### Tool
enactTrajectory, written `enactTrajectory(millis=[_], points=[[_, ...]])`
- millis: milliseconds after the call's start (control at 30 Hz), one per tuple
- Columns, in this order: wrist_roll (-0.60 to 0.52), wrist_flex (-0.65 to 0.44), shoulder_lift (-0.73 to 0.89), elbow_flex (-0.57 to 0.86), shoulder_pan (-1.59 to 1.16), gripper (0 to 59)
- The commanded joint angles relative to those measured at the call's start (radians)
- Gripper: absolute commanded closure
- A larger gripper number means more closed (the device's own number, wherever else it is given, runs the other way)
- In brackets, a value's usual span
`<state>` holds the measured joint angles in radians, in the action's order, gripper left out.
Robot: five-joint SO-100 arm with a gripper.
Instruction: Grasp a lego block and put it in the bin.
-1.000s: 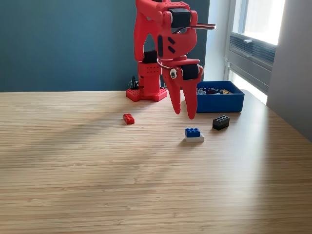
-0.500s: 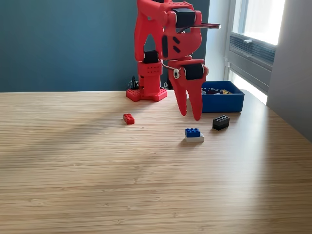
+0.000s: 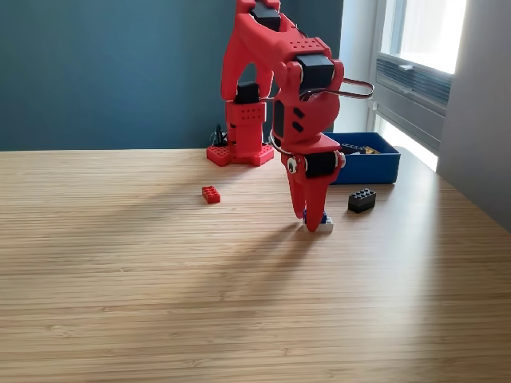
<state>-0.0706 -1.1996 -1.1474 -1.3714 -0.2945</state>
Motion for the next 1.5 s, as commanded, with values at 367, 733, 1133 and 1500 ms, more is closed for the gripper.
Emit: enactTrajectory(millis=[367,733,1133,1500], points=[[-0.077,-0.115,-0.035,0.14,-0.003,58.6],[-0.155,-0.351,-0.11,0.23,-0.114,58.6],[-0.202,-0.357,-0.479,-0.006,-0.474,58.6],[-0.304,-0.356,-0.528,-0.071,-0.801,58.6]])
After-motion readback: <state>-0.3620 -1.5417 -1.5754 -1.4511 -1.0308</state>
